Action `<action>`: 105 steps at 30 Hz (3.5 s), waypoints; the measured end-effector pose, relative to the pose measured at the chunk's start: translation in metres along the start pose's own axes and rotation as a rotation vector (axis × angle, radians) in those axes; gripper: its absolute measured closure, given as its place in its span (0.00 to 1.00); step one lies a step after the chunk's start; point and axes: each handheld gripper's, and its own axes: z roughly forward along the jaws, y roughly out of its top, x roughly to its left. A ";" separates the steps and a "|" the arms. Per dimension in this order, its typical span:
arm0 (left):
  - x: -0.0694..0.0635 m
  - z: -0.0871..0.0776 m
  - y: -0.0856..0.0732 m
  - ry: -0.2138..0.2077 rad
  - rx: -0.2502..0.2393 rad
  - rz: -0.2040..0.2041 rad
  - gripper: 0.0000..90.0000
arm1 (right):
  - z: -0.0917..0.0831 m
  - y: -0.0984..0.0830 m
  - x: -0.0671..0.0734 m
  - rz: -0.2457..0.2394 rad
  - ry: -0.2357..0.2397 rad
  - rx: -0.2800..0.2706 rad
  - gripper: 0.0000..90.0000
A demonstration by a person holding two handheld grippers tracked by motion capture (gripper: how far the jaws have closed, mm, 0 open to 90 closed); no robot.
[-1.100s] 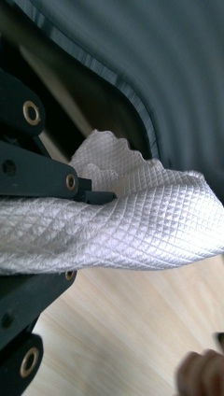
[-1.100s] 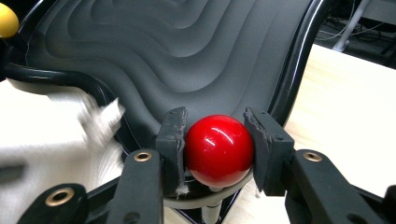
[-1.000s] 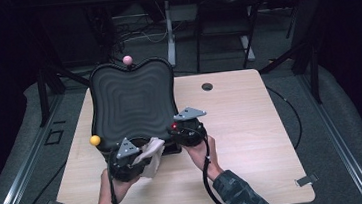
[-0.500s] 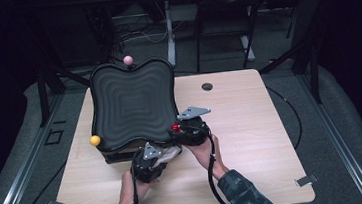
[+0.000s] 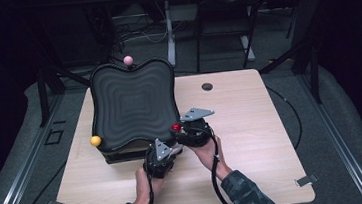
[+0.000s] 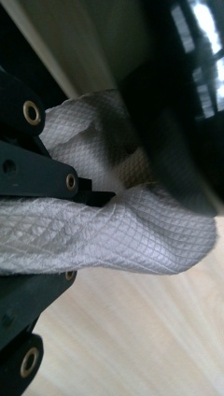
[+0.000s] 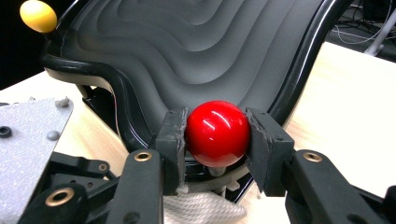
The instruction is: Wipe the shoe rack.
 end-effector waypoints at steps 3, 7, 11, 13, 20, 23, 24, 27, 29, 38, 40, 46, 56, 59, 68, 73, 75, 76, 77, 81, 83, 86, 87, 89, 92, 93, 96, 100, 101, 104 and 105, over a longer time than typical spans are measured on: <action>-0.002 0.004 0.000 0.013 -0.016 -0.011 0.93 | 0.000 0.000 0.000 0.001 -0.004 0.000 0.67; -0.003 0.007 -0.001 0.048 -0.058 -0.019 0.93 | 0.000 -0.001 0.000 0.005 0.000 -0.004 0.67; -0.004 0.012 -0.002 0.054 -0.081 -0.037 0.93 | 0.000 -0.001 0.000 0.006 -0.003 -0.005 0.67; -0.004 0.012 -0.002 0.054 -0.085 -0.038 0.93 | 0.000 -0.001 -0.001 0.007 -0.003 -0.006 0.67; 0.000 0.018 -0.005 0.042 -0.038 -0.045 0.93 | 0.000 -0.001 0.000 0.013 -0.010 -0.006 0.67; 0.001 0.025 -0.011 0.015 0.013 -0.059 0.93 | 0.000 -0.001 0.001 0.015 -0.012 -0.001 0.67; 0.000 0.027 -0.012 0.012 0.014 -0.052 0.93 | 0.000 -0.001 0.001 0.015 -0.012 -0.001 0.67; 0.001 0.026 -0.011 0.007 0.023 -0.045 0.94 | -0.001 0.000 0.003 0.020 -0.027 0.006 0.67; 0.001 0.026 -0.012 0.007 0.017 -0.048 0.94 | -0.001 -0.001 0.005 0.038 -0.034 0.006 0.67; 0.006 0.022 -0.015 0.001 0.014 -0.051 0.94 | -0.001 -0.002 0.010 0.062 -0.040 0.004 0.67; 0.008 0.020 -0.017 0.004 0.009 -0.063 0.94 | 0.000 -0.002 0.012 0.063 -0.032 0.002 0.67; 0.014 0.011 -0.024 -0.005 -0.029 -0.120 0.94 | 0.001 -0.002 0.015 0.064 -0.037 0.002 0.67; 0.004 0.009 -0.025 -0.015 -0.098 -0.133 0.90 | 0.001 -0.001 0.014 0.053 -0.026 0.010 0.67; 0.006 0.006 -0.022 -0.021 -0.123 -0.139 0.89 | 0.001 0.000 0.013 0.051 -0.025 0.011 0.67; 0.008 0.005 -0.021 -0.036 -0.118 -0.153 0.92 | 0.001 -0.001 0.013 0.049 -0.018 0.009 0.67; 0.008 0.008 -0.022 -0.043 -0.091 -0.158 0.92 | 0.001 0.000 0.012 0.042 -0.019 0.012 0.67; 0.008 0.010 -0.025 -0.033 -0.065 -0.164 0.92 | 0.001 0.000 0.012 0.041 -0.015 0.012 0.67; 0.008 0.010 -0.025 -0.033 -0.065 -0.164 0.92 | 0.001 0.000 0.012 0.040 -0.017 0.012 0.67; 0.008 0.010 -0.026 -0.033 -0.054 -0.166 0.92 | 0.001 0.000 0.013 0.039 -0.020 0.013 0.67; 0.010 0.010 -0.027 -0.019 -0.035 -0.176 0.93 | 0.001 0.000 0.012 0.040 -0.016 0.013 0.67; 0.012 0.009 -0.028 -0.012 -0.024 -0.183 0.93 | 0.001 0.000 0.012 0.038 -0.018 0.014 0.67; 0.016 0.008 -0.030 0.000 -0.016 -0.207 0.93 | 0.001 0.000 0.012 0.037 -0.017 0.013 0.67; 0.017 0.007 -0.031 0.003 -0.013 -0.210 0.93 | 0.001 0.000 0.012 0.039 -0.017 0.013 0.67; 0.018 0.006 -0.031 0.009 -0.012 -0.212 0.93 | 0.001 0.000 0.012 0.041 -0.016 0.013 0.67; 0.022 0.003 -0.034 0.022 -0.010 -0.238 0.93 | 0.001 0.000 0.012 0.040 -0.017 0.013 0.67; 0.022 0.003 -0.034 0.022 -0.010 -0.238 0.93 | 0.001 0.000 0.012 0.040 -0.017 0.014 0.67; 0.025 -0.001 -0.037 0.036 -0.008 -0.264 0.93 | 0.001 0.000 0.012 0.039 -0.017 0.015 0.67; 0.034 -0.007 -0.043 0.071 -0.014 -0.302 0.93 | 0.001 0.000 0.012 0.036 -0.016 0.014 0.67; 0.034 -0.007 -0.043 0.071 -0.014 -0.302 0.93 | 0.001 0.000 0.012 0.036 -0.016 0.014 0.67; 0.039 -0.012 -0.046 0.092 -0.011 -0.316 0.93 | 0.001 0.000 0.012 0.034 -0.015 0.014 0.67; 0.040 -0.013 -0.047 0.098 -0.009 -0.319 0.93 | 0.001 0.000 0.012 0.034 -0.015 0.014 0.67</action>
